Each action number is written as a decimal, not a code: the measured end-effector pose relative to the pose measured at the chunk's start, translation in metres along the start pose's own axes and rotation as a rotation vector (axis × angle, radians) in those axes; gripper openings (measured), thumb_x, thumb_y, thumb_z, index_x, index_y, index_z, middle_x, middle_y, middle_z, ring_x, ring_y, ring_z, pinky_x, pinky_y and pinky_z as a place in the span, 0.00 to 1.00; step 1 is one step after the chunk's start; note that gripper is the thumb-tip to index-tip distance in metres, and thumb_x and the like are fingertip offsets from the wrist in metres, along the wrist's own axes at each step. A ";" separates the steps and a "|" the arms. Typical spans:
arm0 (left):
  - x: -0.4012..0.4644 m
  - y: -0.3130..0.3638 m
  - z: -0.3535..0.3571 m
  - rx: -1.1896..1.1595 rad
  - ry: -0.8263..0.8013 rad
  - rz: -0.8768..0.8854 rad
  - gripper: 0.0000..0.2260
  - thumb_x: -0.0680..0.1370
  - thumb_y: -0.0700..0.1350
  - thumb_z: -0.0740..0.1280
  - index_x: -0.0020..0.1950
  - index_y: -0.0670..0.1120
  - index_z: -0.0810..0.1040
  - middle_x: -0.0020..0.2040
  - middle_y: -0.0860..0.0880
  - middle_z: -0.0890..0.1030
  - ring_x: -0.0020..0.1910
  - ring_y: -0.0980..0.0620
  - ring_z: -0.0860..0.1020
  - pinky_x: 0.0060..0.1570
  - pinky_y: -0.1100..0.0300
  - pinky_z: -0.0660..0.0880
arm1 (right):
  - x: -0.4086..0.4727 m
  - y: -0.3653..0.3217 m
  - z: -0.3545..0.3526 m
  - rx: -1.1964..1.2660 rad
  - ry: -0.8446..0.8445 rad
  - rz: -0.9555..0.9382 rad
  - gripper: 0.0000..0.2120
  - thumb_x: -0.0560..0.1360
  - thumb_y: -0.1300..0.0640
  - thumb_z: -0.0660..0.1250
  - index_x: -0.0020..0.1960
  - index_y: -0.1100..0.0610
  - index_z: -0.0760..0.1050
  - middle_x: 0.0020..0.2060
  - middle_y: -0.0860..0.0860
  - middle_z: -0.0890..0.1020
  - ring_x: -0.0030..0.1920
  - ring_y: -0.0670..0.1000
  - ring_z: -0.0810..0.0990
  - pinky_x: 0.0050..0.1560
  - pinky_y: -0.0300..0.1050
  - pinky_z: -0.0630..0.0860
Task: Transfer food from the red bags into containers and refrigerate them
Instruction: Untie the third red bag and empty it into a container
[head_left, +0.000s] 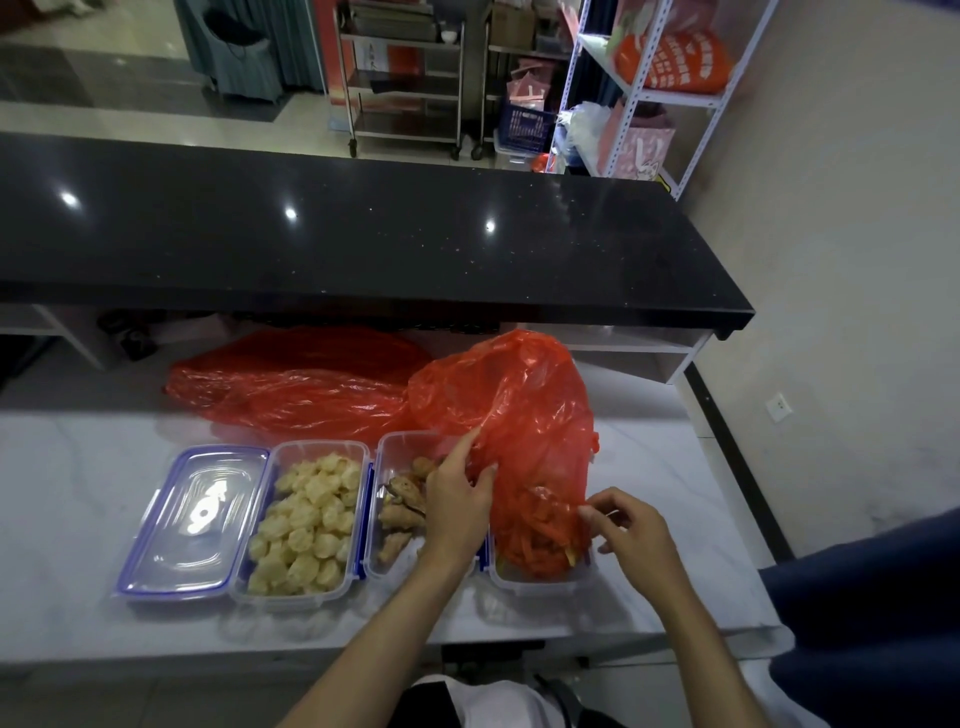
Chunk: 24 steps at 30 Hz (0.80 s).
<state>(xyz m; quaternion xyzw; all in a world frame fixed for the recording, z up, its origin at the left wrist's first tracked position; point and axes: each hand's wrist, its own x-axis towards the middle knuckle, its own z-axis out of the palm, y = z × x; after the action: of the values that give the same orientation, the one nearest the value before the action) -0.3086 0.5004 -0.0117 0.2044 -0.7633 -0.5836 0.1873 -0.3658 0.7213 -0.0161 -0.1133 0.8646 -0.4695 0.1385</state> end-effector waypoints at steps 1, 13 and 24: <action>0.000 0.001 0.000 -0.010 0.001 0.003 0.21 0.82 0.41 0.69 0.75 0.52 0.75 0.63 0.59 0.82 0.63 0.64 0.79 0.65 0.57 0.78 | 0.002 -0.003 0.000 0.003 0.021 0.000 0.06 0.79 0.54 0.70 0.43 0.51 0.81 0.38 0.45 0.85 0.41 0.47 0.84 0.37 0.42 0.83; 0.001 0.007 0.001 0.009 -0.109 0.070 0.20 0.84 0.52 0.65 0.76 0.52 0.72 0.61 0.59 0.82 0.58 0.60 0.81 0.61 0.49 0.81 | 0.011 -0.018 0.002 0.222 0.088 0.028 0.11 0.82 0.55 0.67 0.45 0.61 0.77 0.40 0.57 0.84 0.43 0.56 0.86 0.40 0.53 0.86; -0.006 -0.007 0.020 0.286 -0.406 0.178 0.46 0.74 0.40 0.78 0.83 0.58 0.54 0.77 0.52 0.69 0.75 0.54 0.69 0.74 0.51 0.70 | 0.016 -0.030 0.002 0.272 0.073 0.046 0.11 0.82 0.56 0.68 0.44 0.62 0.77 0.38 0.56 0.84 0.40 0.55 0.87 0.38 0.52 0.86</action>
<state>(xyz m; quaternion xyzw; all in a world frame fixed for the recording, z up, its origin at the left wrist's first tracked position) -0.3131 0.5186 -0.0242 0.0397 -0.8750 -0.4799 0.0503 -0.3777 0.6985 0.0061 -0.0565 0.7999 -0.5828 0.1319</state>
